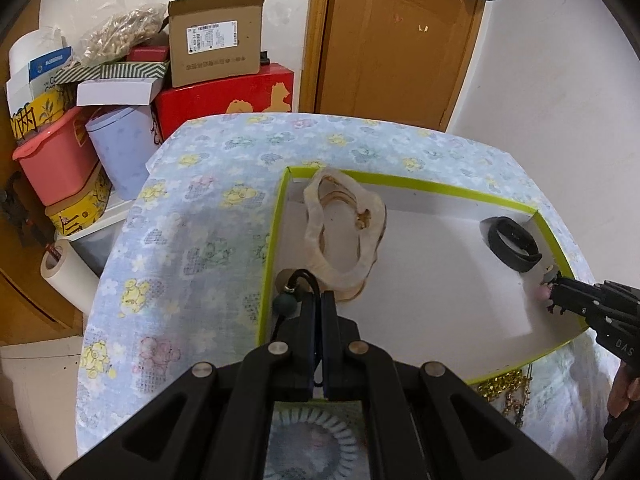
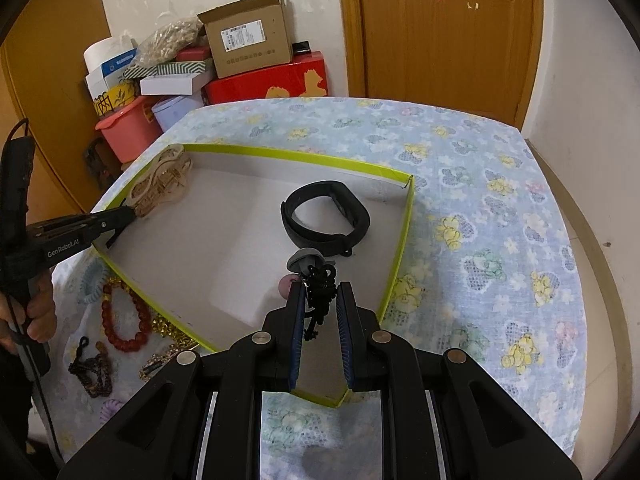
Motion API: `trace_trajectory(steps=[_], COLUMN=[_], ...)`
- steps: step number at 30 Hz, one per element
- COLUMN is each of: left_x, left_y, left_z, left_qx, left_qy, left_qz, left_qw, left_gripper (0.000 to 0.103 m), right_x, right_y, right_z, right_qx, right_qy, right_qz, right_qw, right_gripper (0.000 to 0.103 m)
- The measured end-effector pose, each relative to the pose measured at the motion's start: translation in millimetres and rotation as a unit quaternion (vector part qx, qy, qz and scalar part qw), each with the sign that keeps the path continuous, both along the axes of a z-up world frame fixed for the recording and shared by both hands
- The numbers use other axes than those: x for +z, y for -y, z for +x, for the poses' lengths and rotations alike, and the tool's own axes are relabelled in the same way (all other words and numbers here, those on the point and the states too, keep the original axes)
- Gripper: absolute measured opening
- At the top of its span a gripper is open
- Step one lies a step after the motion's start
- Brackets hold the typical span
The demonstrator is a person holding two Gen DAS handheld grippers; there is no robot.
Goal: Organize jewelry
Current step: 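Lower the keychain into the green box with the right tool while the left releases the hair tie, then grasp the dark beaded bracelet with the left tool while the right grasps the purple coil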
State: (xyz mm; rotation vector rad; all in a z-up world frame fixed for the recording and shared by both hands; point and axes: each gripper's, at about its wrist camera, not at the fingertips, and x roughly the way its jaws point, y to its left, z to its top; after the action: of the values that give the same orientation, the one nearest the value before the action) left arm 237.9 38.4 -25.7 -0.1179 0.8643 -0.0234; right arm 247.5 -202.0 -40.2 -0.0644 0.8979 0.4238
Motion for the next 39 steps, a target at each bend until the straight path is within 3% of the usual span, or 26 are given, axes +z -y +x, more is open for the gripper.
trace_trajectory(steps=[5, 10, 14, 24, 39], left_x=[3, 5, 12, 26, 37], left_y=[0, 3, 6, 1, 14], left_z=[-5, -11, -20, -52, -140], left_qx=[0.002, -0.002, -0.006, 0.004, 0.001], left_qy=[0.002, 0.005, 0.018, 0.035, 0.047], left_qz=[0.011, 0.009, 0.014, 0.010, 0.005], left_qw=[0.9999, 0.9999, 0.9997, 0.9993, 0.9989], left_gripper=[0.005, 0.022, 0.033, 0.035, 0.035], right_x=[0, 2, 7, 21, 29], right_y=[-1, 1, 4, 15, 18], right_z=[0, -4, -12, -44, -136], right_qx=[0.002, 0.003, 0.001, -0.007, 0.019], right_qy=[-0.004, -0.002, 0.005, 0.019, 0.029], right_qz=[0.000, -0.001, 0.001, 0.017, 0.039], right_qw=[1.000, 1.000, 1.000, 1.000, 0.999], right_gripper=[0.017, 0.019, 0.032, 0.033, 0.033])
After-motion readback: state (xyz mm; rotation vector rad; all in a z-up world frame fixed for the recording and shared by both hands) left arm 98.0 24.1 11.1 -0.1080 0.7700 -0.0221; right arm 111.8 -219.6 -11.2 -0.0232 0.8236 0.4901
